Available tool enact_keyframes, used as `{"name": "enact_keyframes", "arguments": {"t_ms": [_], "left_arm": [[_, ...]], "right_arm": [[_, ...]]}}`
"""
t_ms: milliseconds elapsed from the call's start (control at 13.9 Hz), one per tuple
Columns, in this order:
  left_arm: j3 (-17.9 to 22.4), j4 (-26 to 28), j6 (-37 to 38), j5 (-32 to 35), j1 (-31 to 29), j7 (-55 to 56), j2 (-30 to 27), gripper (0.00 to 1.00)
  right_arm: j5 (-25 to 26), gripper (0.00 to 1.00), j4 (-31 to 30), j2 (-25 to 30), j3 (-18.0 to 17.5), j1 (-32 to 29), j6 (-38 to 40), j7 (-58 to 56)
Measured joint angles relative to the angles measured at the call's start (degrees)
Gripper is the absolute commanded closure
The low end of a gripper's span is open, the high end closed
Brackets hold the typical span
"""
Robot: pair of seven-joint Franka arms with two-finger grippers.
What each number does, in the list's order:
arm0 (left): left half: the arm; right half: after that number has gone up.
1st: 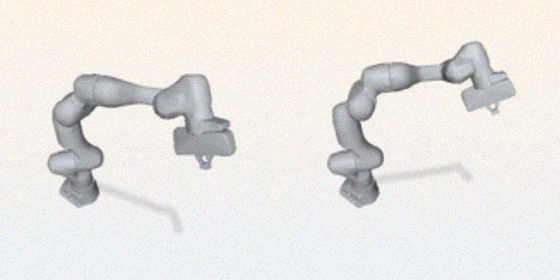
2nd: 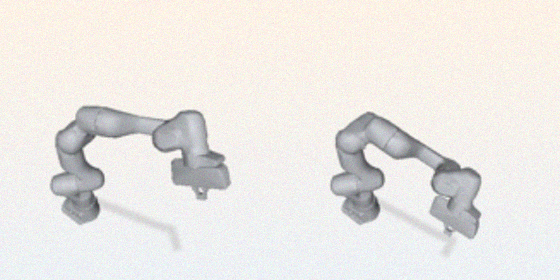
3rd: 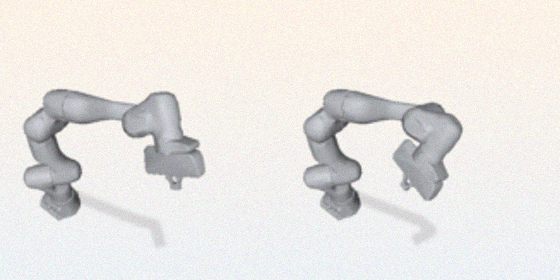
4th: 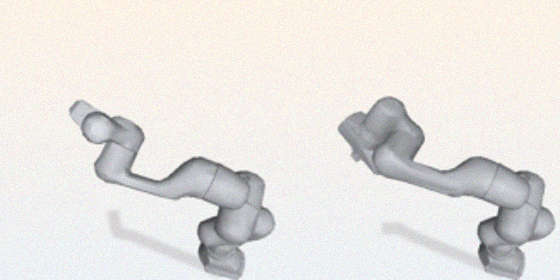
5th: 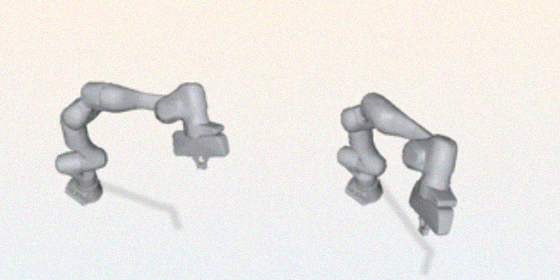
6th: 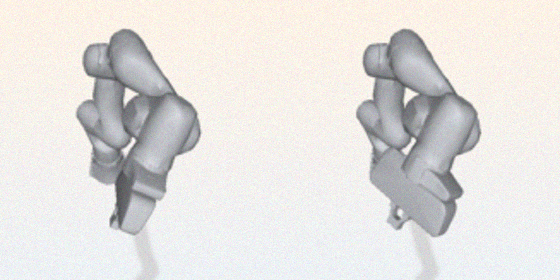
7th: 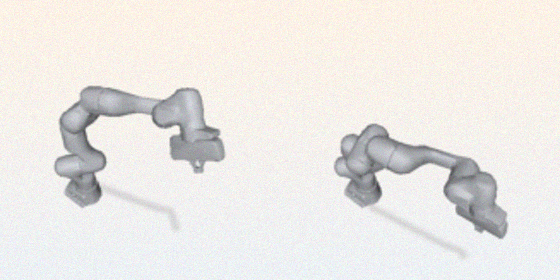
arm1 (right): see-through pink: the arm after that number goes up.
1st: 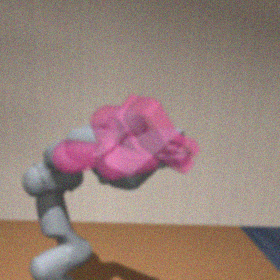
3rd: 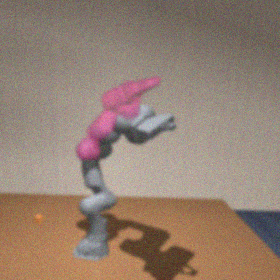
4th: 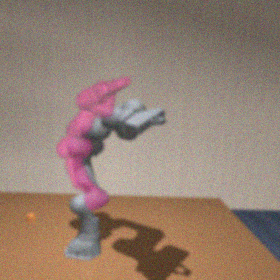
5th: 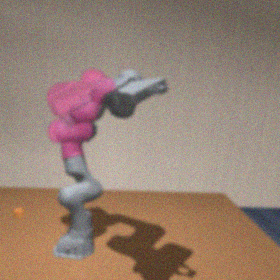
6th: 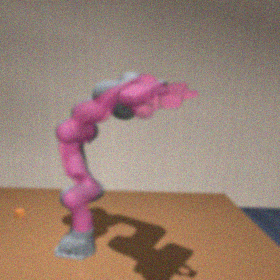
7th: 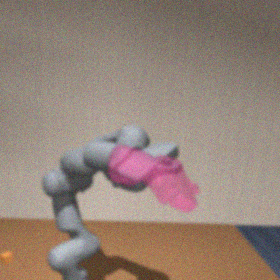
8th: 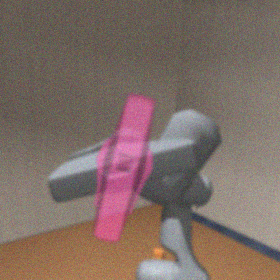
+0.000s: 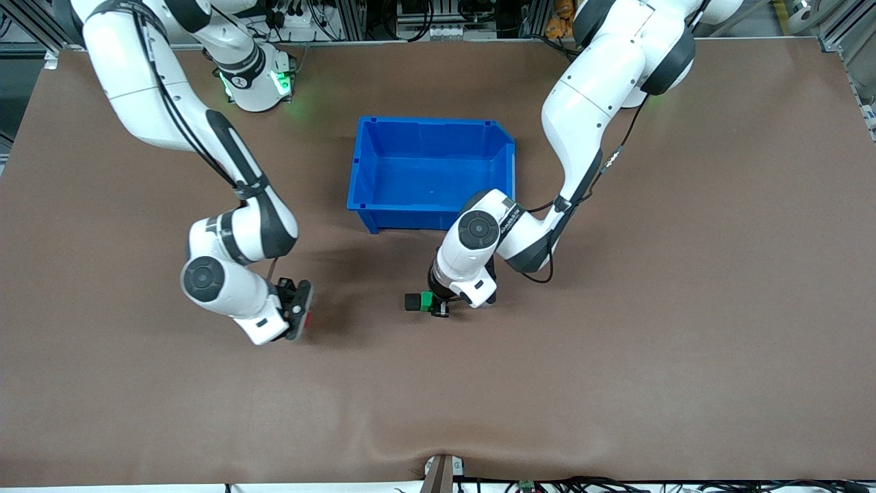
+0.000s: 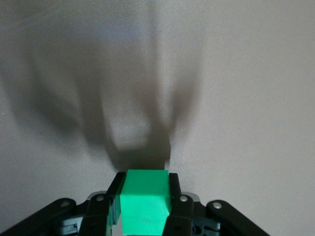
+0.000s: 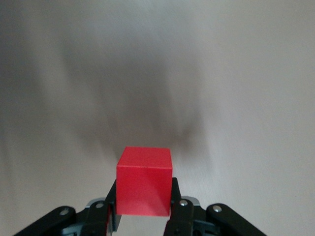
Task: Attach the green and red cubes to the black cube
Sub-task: 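Set the green cube against the black cube while the right gripper brings the red cube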
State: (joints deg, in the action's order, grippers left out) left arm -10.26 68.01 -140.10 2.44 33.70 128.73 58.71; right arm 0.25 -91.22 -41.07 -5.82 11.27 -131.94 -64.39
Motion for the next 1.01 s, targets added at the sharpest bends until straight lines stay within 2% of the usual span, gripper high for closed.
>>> {"name": "enact_keyframes", "arguments": {"t_ms": [576, 1007], "left_arm": [[0.60, -0.08, -0.39, 0.00, 0.44, 0.01, 0.50, 1.00], [1.42, -0.30, -0.41, 0.00, 1.21, 0.01, 0.51, 1.00]], "right_arm": [[-0.04, 1.00, 3.58, -2.72, -0.13, 8.53, 0.02, 3.70], [-0.58, 1.00, 4.04, -4.36, -0.10, 9.26, 0.01, 4.73]]}}
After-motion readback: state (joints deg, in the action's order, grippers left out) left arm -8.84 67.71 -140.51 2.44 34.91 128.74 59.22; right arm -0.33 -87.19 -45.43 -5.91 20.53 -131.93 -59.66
